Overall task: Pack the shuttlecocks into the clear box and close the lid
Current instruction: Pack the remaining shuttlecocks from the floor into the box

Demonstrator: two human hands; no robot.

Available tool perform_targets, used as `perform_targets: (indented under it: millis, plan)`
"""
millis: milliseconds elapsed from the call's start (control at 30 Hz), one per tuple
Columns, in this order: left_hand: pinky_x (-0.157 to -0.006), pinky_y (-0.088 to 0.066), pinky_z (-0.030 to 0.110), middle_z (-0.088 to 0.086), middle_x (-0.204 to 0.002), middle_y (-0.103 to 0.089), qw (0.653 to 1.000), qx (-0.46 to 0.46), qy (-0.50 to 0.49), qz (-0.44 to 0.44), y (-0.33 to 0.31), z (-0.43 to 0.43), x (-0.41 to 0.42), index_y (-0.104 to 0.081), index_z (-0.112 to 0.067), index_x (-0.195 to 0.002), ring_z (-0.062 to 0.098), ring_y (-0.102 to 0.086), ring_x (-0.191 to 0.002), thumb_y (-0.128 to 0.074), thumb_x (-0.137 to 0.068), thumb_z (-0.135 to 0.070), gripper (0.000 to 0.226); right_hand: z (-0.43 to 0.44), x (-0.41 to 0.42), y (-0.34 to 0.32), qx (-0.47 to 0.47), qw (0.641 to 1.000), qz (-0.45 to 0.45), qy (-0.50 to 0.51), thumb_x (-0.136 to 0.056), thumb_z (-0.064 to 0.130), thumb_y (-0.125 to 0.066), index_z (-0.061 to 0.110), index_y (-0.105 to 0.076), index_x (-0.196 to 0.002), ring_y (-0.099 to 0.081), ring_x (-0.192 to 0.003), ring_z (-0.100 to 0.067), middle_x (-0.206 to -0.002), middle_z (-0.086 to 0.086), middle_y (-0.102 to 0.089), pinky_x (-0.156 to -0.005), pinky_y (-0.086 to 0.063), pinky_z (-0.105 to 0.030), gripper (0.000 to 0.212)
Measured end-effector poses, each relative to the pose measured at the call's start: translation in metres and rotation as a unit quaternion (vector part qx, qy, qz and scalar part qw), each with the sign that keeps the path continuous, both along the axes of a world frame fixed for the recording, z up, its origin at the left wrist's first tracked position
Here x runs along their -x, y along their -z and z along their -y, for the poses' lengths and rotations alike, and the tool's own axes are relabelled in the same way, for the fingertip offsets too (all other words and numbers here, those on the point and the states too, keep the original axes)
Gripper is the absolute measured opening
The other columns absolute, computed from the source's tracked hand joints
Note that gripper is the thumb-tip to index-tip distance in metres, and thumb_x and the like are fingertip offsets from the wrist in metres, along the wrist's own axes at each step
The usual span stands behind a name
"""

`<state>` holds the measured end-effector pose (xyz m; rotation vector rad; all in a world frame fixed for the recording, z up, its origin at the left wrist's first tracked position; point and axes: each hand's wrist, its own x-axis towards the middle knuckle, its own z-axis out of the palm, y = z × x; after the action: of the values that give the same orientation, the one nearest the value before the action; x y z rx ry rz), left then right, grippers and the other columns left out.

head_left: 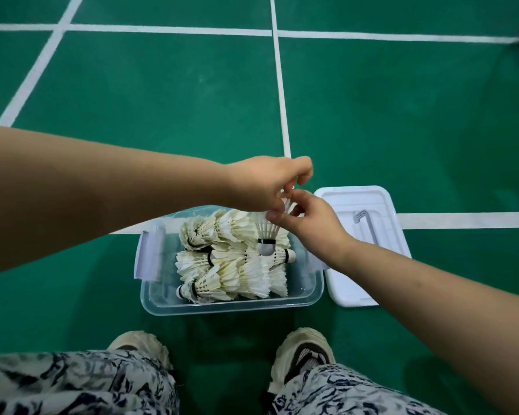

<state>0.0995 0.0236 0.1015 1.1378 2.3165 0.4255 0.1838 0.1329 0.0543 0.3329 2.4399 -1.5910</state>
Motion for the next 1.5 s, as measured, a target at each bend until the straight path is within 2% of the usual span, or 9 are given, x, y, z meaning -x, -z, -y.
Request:
perform_targets:
  millis: [133, 333, 567, 800, 900, 1067, 1233, 1367, 1500]
  plan:
    - [-0.076, -0.041, 0.028, -0.002, -0.099, -0.046, 0.999, -0.022, -0.027, -0.008, 0.003, 0.001, 0.000, -0.044, -0.018, -0.121, 0.017, -0.054, -0.083, -0.061, -0.082, -0.008, 0.044, -0.009, -0.009, 0.003, -0.061, 0.998, -0.013, 0.027, -0.085, 0.027, -0.065, 0.012, -0.064, -0.079, -0.045, -0.061, -0.010, -0.063, 0.007, -0.051, -0.061, -0.035, -0.028, 0.016]
    - [-0.088, -0.044, 0.033, 0.005, -0.109, -0.053, 0.993, -0.046, -0.106, -0.019, 0.004, 0.012, 0.006, -0.051, -0.017, -0.117, 0.022, -0.059, -0.092, -0.057, -0.084, -0.007, 0.035, -0.005, -0.026, 0.008, -0.324, 0.944, 0.007, -0.056, -0.089, 0.040, -0.052, 0.015, -0.061, -0.072, -0.057, -0.076, -0.026, -0.070, -0.003, -0.060, -0.062, -0.042, -0.031, 0.032]
    - [-0.074, -0.034, 0.022, 0.002, -0.108, -0.058, 0.998, 0.022, -0.049, -0.015, 0.018, 0.026, -0.008, -0.055, -0.016, -0.116, 0.012, -0.043, -0.080, -0.060, -0.085, -0.012, 0.031, 0.009, -0.031, 0.012, -0.305, 0.948, 0.052, -0.080, -0.090, 0.037, -0.046, 0.020, -0.056, -0.067, -0.056, -0.077, -0.025, -0.068, -0.001, -0.056, -0.058, -0.038, -0.029, 0.031]
    - [-0.076, -0.037, 0.023, 0.001, -0.107, -0.056, 0.998, 0.055, -0.007, 0.019, 0.032, 0.037, -0.023, -0.055, -0.016, -0.114, 0.010, -0.045, -0.083, -0.063, -0.085, -0.021, 0.031, 0.016, -0.035, 0.019, -0.231, 0.958, 0.135, -0.105, -0.093, 0.028, -0.045, 0.012, -0.062, -0.075, -0.060, -0.091, -0.030, -0.087, -0.014, -0.065, -0.070, -0.041, -0.030, 0.029]
    - [-0.082, -0.043, 0.027, 0.000, -0.108, -0.057, 0.997, 0.073, -0.002, 0.040, 0.038, 0.040, -0.027, -0.055, -0.017, -0.113, 0.011, -0.048, -0.085, -0.065, -0.083, -0.025, 0.032, 0.020, -0.034, 0.025, -0.226, 0.949, 0.171, -0.135, -0.094, 0.022, -0.042, 0.009, -0.063, -0.083, -0.064, -0.092, -0.033, -0.081, -0.012, -0.059, -0.072, -0.046, -0.031, 0.027]
    - [-0.082, -0.045, 0.029, -0.002, -0.103, -0.061, 0.996, 0.077, 0.010, 0.048, 0.040, 0.038, -0.025, -0.058, -0.017, -0.108, 0.012, -0.050, -0.083, -0.064, -0.084, -0.027, 0.026, 0.018, -0.031, 0.032, -0.311, 0.909, 0.191, -0.201, -0.096, 0.018, -0.039, 0.003, -0.061, -0.095, -0.058, -0.093, -0.032, -0.103, -0.016, -0.064, -0.071, -0.041, -0.027, 0.027]
    - [-0.070, -0.034, 0.022, -0.007, -0.087, -0.053, 0.999, 0.045, 0.021, -0.002, 0.031, 0.019, -0.018, -0.058, -0.015, -0.108, 0.012, -0.046, -0.079, -0.061, -0.086, -0.026, 0.025, 0.011, -0.022, 0.021, -0.398, 0.878, 0.181, -0.197, -0.091, 0.048, -0.047, 0.015, -0.057, -0.112, -0.058, -0.103, -0.027, -0.110, -0.007, -0.063, -0.071, -0.042, -0.030, 0.041]
    - [-0.075, -0.038, 0.025, -0.001, -0.099, -0.062, 0.998, 0.050, 0.048, -0.012, 0.030, 0.020, -0.026, -0.059, -0.017, -0.107, 0.018, -0.056, -0.090, -0.058, -0.087, -0.026, 0.022, 0.002, -0.017, 0.018, -0.391, 0.896, 0.161, -0.139, -0.083, 0.049, -0.051, 0.019, -0.055, -0.086, -0.055, -0.081, -0.023, -0.085, 0.000, -0.058, -0.052, -0.033, -0.025, 0.030]
    - [-0.078, -0.042, 0.028, 0.002, -0.106, -0.063, 0.994, 0.082, 0.072, -0.020, 0.031, 0.020, -0.031, -0.058, -0.019, -0.110, 0.019, -0.056, -0.092, -0.052, -0.090, -0.029, 0.023, -0.005, -0.015, 0.021, -0.344, 0.920, 0.160, -0.103, -0.083, 0.039, -0.051, 0.021, -0.043, -0.061, -0.053, -0.077, -0.023, -0.073, 0.001, -0.051, -0.051, -0.032, -0.024, 0.030]
